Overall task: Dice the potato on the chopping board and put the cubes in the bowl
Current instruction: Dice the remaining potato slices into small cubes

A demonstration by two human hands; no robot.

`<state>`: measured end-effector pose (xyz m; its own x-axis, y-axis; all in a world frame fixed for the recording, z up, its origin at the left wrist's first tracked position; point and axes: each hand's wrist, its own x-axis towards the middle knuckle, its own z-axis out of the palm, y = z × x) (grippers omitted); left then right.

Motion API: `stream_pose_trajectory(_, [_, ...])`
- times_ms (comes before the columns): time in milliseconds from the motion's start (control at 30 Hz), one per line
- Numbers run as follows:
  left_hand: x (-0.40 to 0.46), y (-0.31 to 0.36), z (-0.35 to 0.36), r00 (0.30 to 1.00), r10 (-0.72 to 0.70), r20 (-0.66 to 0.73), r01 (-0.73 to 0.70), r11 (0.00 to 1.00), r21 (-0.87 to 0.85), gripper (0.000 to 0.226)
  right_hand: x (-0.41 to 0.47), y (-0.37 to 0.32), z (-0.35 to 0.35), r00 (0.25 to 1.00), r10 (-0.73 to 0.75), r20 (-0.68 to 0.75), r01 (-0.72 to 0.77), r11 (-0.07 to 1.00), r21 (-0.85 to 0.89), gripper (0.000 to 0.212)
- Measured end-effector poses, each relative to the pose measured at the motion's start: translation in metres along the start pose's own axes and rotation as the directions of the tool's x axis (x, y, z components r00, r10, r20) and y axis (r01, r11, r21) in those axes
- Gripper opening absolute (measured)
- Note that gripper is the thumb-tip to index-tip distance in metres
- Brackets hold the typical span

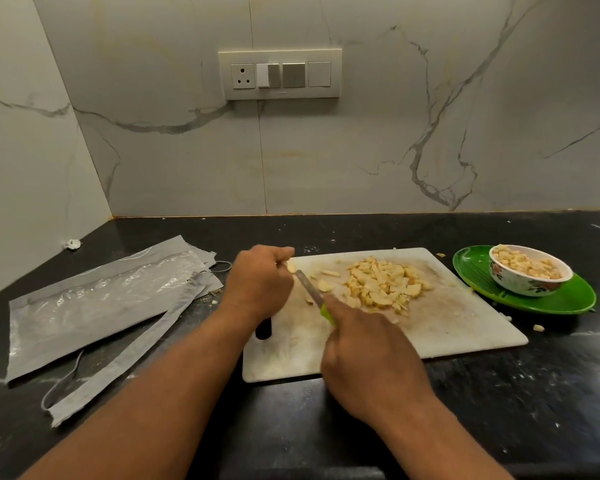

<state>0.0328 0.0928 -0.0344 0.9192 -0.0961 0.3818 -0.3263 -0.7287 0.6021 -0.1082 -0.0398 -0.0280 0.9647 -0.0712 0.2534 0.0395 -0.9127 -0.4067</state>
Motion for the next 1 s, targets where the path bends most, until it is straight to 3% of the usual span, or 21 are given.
stream_pose_trajectory(100, [0.001, -0.006, -0.001, 0.999, -0.037, 0.015, 0.038, 0.996, -0.080, 0.034, 0.002, -0.004, 0.004, 0.995, 0.021, 0.101, -0.008, 0.992, -0.125, 0.064])
stream_pose_trajectory(233, [0.003, -0.007, -0.008, 0.998, -0.061, -0.018, 0.056, 0.979, -0.198, 0.029, -0.002, 0.010, -0.007, 0.991, 0.129, 0.048, -0.116, 0.969, -0.218, 0.068])
stream_pose_trajectory(467, [0.010, -0.018, -0.011, 0.993, -0.111, -0.034, 0.097, 0.958, -0.271, 0.026, 0.013, -0.002, -0.008, 0.994, 0.078, 0.078, -0.065, 0.986, -0.156, 0.069])
stream_pose_trajectory(667, [0.006, -0.015, -0.001, 0.999, -0.047, -0.014, 0.043, 0.972, -0.229, 0.026, 0.035, 0.007, 0.003, 0.977, 0.068, 0.200, -0.027, 0.980, -0.197, 0.072])
stream_pose_trajectory(867, [-0.003, -0.002, 0.005, 0.985, 0.163, -0.051, -0.169, 0.978, -0.124, 0.035, 0.048, 0.013, 0.006, 0.907, 0.129, 0.400, -0.085, 0.988, -0.126, 0.076])
stream_pose_trajectory(1000, [-0.002, -0.004, 0.004, 0.985, 0.141, -0.099, -0.154, 0.978, -0.138, 0.035, 0.048, 0.018, 0.018, 0.983, 0.042, 0.180, -0.024, 0.995, -0.100, 0.073])
